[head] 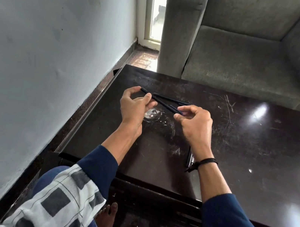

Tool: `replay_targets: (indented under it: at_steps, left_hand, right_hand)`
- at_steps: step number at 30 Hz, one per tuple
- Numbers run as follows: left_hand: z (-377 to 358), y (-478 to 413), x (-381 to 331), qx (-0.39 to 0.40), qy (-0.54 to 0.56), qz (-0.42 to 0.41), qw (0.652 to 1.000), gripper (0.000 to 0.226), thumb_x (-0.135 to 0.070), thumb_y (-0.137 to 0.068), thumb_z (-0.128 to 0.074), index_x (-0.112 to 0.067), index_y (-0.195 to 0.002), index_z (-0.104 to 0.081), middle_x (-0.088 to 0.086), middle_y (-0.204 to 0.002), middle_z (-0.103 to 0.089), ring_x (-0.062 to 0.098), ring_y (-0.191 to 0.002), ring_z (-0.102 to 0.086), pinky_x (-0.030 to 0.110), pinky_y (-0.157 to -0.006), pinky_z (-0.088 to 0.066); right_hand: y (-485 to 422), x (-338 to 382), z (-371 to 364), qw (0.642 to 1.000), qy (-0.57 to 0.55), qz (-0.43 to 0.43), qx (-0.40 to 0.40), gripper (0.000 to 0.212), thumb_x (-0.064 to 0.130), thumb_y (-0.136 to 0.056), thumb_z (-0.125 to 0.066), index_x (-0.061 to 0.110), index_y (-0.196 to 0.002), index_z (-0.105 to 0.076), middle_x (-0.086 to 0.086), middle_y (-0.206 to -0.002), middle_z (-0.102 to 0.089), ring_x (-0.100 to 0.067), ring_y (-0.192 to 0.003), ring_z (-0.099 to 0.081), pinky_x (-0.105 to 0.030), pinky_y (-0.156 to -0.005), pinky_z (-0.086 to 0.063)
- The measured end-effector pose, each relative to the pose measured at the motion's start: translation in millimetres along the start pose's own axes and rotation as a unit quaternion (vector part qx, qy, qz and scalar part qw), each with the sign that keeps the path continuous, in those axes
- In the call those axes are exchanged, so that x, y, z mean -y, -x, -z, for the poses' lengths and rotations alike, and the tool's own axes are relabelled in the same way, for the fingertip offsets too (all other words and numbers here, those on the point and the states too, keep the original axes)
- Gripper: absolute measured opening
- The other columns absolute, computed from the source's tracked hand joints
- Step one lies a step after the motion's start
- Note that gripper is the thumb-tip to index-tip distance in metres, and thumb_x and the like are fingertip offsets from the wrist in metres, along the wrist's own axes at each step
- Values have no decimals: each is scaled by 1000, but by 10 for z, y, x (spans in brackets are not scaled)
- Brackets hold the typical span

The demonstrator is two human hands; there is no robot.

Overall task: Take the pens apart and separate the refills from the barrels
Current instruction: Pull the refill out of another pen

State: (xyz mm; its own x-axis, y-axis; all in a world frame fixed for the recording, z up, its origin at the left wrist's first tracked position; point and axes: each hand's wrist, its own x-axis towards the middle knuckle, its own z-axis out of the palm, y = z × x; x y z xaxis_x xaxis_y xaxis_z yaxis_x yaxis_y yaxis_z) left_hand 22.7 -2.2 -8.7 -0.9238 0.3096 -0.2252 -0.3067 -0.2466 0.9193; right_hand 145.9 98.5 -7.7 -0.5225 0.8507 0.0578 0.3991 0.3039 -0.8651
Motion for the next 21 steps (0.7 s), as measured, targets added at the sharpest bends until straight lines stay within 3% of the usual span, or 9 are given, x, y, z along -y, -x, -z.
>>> replay_targets:
  at_steps: [6, 11, 16, 19, 21]
  left_hand:
    - [14, -63, 92, 1, -51, -17, 999, 35, -1, -91, -70, -10, -125, -63, 13, -94, -76, 17, -82, -77, 28, -80, -62]
    - [5, -148, 225, 21, -150, -2, 989, 34, -3, -91, -69, -8, -124, -69, 0, -106, -73, 13, -96, -73, 32, -95, -57]
    - [-121, -202, 306, 42, -312, -37, 948, 41, -10, -90, -62, -15, -130, -67, -2, -124, -66, 16, -119, -58, 32, -105, -47]
    - [-196, -279, 295, 51, -395, -53, 916, 46, -3, -90, -52, -15, -132, -65, -2, -132, -52, 22, -128, -35, 26, -93, -33]
    - [-224, -343, 281, 55, -434, -55, 898, 51, -2, -88, -47, -14, -135, -62, -1, -136, -47, 25, -128, -30, 27, -89, -30]
  right_hand:
    - [-37, -50, 35, 1000, -10, -9, -24, 18, 16, -80, -85, 22, -95, -77, 12, -84, -70, -7, -84, -68, -29, -81, -55]
    - [-64, -93, 57, 990, -23, -53, -128, 15, 19, -84, -81, 19, -99, -76, 8, -83, -70, -10, -80, -65, -23, -78, -44]
    - [-160, -191, -30, 984, -5, -94, -150, 18, 16, -93, -71, 18, -110, -76, -3, -111, -72, -14, -94, -63, -20, -84, -38]
    - [-278, -190, -46, 983, -5, -116, -138, 21, 13, -94, -68, 17, -113, -76, -5, -114, -73, -24, -107, -67, -22, -88, -41]
    - [-343, -187, -69, 984, 1, -129, -125, 22, 11, -92, -67, 17, -112, -76, -4, -112, -75, -25, -108, -68, -24, -90, -45]
